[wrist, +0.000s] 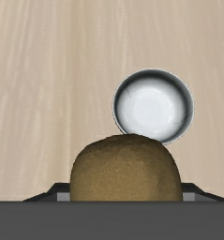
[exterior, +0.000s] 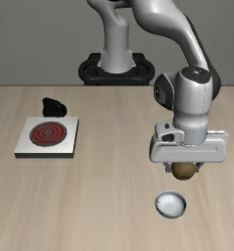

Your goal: Pick up the kiwi and place it on the white bowl with the stove turned on

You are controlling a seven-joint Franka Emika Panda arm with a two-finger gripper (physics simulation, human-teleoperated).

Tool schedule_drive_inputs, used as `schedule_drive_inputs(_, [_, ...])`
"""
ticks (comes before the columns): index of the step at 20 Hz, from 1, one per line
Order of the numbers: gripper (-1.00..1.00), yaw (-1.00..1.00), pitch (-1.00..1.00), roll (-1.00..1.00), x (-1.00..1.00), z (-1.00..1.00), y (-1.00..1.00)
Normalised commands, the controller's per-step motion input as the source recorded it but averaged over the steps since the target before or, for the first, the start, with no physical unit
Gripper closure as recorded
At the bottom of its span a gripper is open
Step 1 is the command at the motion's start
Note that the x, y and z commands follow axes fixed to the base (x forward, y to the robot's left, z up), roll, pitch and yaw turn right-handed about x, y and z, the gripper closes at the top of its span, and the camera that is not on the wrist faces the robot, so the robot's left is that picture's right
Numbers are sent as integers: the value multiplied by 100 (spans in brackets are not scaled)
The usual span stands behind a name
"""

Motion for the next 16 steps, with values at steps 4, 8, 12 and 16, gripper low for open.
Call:
schedule_drive_inputs(4, [100, 0, 0, 0, 100, 0, 0])
schedule_drive_inputs(8, [100, 0, 0, 0, 0, 0, -50])
schedule_drive_inputs(12, [-100, 0, 0, 0, -25, 0, 0])
schedule_drive_inputs(16, [-100, 0, 0, 0, 0, 0, 0])
